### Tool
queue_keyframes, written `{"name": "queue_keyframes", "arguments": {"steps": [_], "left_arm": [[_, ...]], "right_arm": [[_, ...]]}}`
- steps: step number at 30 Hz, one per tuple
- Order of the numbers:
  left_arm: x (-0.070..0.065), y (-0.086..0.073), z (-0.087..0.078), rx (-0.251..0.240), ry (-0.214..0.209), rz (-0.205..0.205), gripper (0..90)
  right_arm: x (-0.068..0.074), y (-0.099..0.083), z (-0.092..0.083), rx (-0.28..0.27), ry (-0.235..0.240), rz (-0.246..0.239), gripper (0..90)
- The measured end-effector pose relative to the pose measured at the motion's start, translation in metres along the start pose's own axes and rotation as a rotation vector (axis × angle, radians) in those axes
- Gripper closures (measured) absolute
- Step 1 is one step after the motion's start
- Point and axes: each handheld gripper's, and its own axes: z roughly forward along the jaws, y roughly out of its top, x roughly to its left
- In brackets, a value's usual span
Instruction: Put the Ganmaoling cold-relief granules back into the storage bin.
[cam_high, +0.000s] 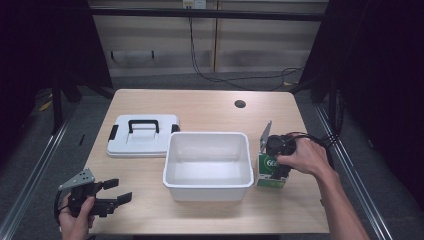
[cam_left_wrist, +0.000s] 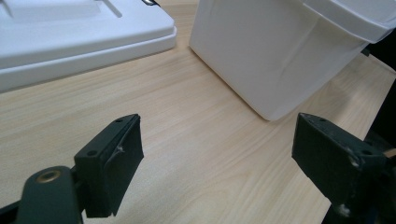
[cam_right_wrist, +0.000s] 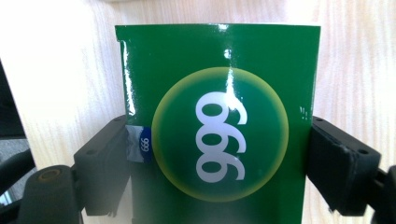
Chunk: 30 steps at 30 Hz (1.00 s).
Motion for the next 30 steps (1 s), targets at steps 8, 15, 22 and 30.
{"name": "queue_keyframes", "arguments": {"steps": [8,15,22,30], "left_arm": [[0.0,0.0,0.001,0.002,0.0,0.0,16.3],[0.001,0.001,0.002,0.004,0.001,-0.003,16.3],[0.002,0.0,0.002,0.004,-0.001,-0.009,16.3],[0.002,0.0,0.002,0.009,-0.002,-0.007,16.3]], "right_arm": [[-0.001,-0.004,-0.005,-0.019,0.004,-0.01,16.1],[-0.001,-0.008,-0.01,-0.034,0.005,0.013,16.1],[0.001,-0.01,-0.02,-0.011,-0.007,0.017,16.2],[0.001,-0.013,-0.026,-0.034,-0.005,0.018,16.2]]}}
